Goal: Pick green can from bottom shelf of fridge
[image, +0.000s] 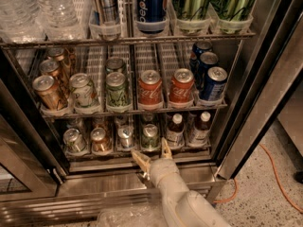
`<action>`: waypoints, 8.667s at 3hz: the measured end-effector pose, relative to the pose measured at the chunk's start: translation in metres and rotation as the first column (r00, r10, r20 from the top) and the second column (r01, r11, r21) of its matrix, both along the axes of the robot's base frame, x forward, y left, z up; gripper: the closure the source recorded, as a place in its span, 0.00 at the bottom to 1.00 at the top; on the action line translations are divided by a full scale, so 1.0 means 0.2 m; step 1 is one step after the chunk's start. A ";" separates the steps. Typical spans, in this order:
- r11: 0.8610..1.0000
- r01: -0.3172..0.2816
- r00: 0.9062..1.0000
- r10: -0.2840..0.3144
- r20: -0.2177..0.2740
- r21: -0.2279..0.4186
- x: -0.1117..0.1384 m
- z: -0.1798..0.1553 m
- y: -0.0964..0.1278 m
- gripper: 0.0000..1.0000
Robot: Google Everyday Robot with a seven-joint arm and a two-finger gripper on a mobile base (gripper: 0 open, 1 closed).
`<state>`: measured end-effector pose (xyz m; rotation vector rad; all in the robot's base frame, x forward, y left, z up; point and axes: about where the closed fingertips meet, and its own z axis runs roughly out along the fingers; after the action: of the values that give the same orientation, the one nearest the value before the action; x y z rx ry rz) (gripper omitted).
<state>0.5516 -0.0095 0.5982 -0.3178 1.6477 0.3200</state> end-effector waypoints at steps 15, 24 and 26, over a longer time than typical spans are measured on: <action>1.000 -0.008 1.000 0.008 -0.007 -0.024 0.16 0.16 -0.03 1.00; 0.668 -0.738 0.673 0.739 0.029 0.100 -0.57 0.53 -0.09 1.00; 0.621 -0.773 0.624 0.781 -0.019 0.131 -0.73 0.68 -0.10 1.00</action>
Offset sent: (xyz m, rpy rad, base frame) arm 0.0192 0.0065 -0.0113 -0.0053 0.0293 -0.0522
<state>0.4062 -0.0302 0.7347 -0.9603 1.4686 1.0970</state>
